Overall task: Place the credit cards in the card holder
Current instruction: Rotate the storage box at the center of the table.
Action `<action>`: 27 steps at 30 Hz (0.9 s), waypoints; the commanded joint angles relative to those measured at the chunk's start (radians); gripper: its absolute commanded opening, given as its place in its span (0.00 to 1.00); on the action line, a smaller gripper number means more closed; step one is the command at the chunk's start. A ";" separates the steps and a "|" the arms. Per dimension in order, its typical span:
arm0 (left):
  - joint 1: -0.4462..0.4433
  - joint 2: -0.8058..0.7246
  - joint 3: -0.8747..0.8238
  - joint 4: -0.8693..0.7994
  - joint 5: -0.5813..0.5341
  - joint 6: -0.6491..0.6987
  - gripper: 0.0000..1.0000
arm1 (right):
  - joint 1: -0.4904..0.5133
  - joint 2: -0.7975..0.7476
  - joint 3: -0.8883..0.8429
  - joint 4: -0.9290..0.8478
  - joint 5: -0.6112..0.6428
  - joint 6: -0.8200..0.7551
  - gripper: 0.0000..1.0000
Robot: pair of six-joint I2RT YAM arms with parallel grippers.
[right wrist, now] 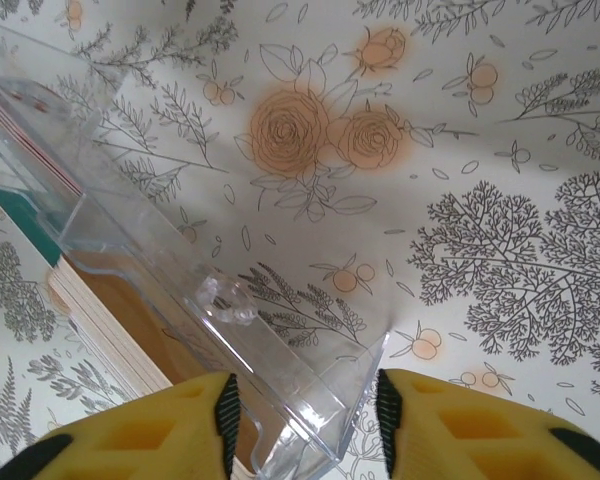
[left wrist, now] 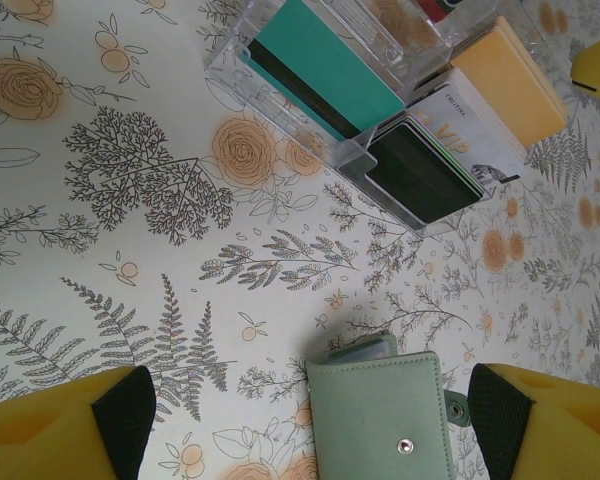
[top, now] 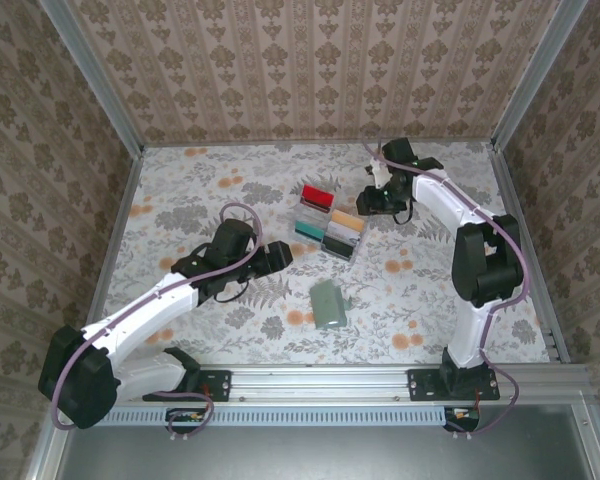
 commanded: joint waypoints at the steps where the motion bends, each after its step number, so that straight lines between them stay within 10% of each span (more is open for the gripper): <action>1: 0.008 -0.020 -0.013 0.005 -0.005 -0.012 0.85 | -0.005 0.045 0.041 -0.050 0.020 -0.049 0.40; 27: 0.008 -0.007 -0.005 0.019 0.012 -0.012 0.85 | -0.004 0.050 0.048 -0.055 -0.060 -0.102 0.37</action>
